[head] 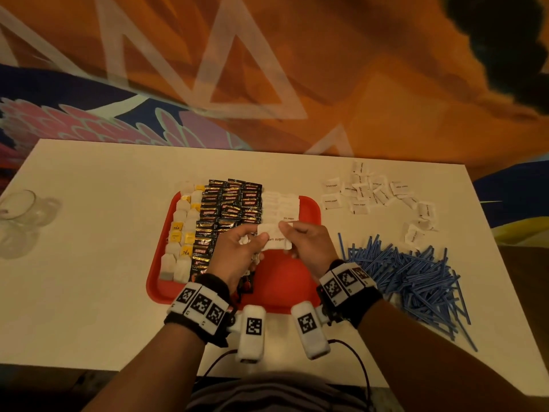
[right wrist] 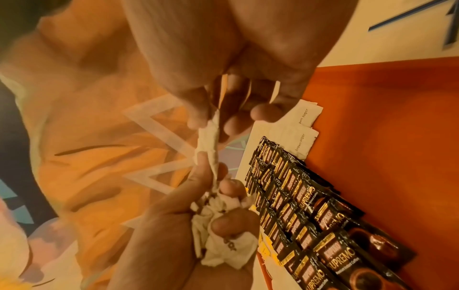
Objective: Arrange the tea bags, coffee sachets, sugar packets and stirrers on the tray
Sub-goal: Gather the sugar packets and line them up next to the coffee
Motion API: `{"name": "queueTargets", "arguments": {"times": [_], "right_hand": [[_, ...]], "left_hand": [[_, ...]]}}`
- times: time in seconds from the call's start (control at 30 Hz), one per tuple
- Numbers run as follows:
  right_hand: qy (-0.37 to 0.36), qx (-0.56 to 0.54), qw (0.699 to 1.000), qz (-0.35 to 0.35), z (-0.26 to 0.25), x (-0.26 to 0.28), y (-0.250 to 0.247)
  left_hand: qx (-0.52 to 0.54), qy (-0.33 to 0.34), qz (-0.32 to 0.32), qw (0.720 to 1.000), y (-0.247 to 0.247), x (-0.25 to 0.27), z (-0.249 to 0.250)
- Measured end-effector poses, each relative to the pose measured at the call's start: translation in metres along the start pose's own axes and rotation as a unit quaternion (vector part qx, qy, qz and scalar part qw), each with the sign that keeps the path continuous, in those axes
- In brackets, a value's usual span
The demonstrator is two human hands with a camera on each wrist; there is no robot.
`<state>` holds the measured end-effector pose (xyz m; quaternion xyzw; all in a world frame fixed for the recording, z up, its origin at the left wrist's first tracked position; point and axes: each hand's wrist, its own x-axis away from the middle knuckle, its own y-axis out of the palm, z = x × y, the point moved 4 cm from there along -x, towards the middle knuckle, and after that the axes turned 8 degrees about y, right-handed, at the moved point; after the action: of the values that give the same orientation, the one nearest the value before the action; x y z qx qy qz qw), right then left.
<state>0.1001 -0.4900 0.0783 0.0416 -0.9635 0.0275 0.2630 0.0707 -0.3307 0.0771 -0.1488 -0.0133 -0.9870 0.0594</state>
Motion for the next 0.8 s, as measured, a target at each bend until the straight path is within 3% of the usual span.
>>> {"name": "queueTargets", "arguments": {"times": [0.27,0.57,0.8], "right_hand": [[0.037,0.028,0.998,-0.036,0.016,-0.018,-0.002],[0.097,0.175,0.978,0.063,0.058,-0.089,-0.030],[0.130,0.202,0.966,0.092,0.070,-0.127,-0.028]], "left_hand": [[-0.001,-0.022,0.049,0.999,-0.005,-0.018,-0.005],[-0.019,-0.092,0.086,0.992,-0.033,-0.028,-0.032],[-0.049,-0.109,0.084,0.989,-0.059,-0.020,-0.049]]}}
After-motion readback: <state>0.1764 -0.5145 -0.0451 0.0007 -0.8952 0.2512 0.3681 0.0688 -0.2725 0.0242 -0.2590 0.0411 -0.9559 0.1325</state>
